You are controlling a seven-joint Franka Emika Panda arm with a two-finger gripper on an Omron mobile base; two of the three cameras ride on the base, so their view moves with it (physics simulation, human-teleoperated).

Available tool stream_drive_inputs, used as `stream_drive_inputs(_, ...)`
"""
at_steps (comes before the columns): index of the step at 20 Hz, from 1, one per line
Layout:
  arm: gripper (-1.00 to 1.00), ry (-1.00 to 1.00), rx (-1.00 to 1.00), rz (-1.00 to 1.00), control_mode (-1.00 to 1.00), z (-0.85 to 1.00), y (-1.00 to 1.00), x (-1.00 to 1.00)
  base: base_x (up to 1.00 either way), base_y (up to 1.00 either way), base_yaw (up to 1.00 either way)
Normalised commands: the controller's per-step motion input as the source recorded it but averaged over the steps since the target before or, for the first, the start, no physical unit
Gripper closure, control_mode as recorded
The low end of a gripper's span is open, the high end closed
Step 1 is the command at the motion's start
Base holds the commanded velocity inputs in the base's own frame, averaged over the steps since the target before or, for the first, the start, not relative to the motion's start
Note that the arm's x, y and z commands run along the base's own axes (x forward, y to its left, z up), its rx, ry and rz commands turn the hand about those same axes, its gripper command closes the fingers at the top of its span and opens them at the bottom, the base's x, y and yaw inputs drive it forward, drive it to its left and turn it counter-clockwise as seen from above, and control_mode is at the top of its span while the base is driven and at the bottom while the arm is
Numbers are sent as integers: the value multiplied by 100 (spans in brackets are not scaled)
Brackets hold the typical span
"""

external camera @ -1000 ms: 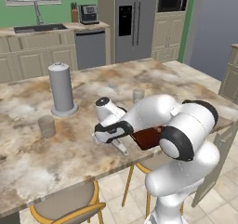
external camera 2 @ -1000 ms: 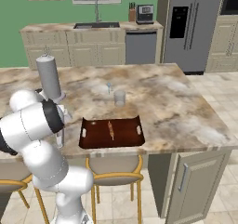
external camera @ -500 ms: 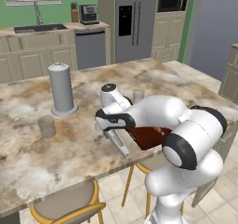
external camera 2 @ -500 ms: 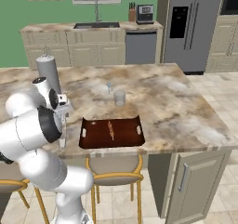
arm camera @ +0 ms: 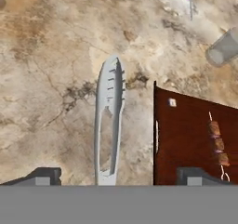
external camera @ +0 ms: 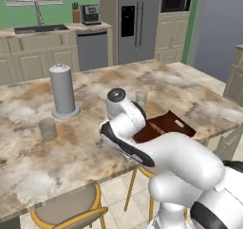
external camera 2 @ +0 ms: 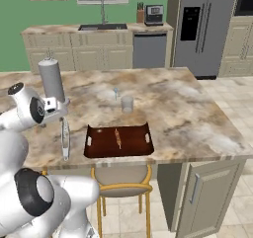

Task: Take the tongs from the drawer on the right and place them on the dining counter next to the tray containing the kebab skewer.

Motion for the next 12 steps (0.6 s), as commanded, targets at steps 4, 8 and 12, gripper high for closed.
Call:
stream_drive_inputs(4, -100, -55, 0, 0, -100, 25, -89, -100, 0, 0, 0)
stream_drive_inputs(8, -100, -44, 5, 0, -100, 42, -100, -100, 0, 0, 0)
stream_drive_inputs(12, -100, -23, 27, 0, -100, 71, -100, -93, 0, 0, 0)
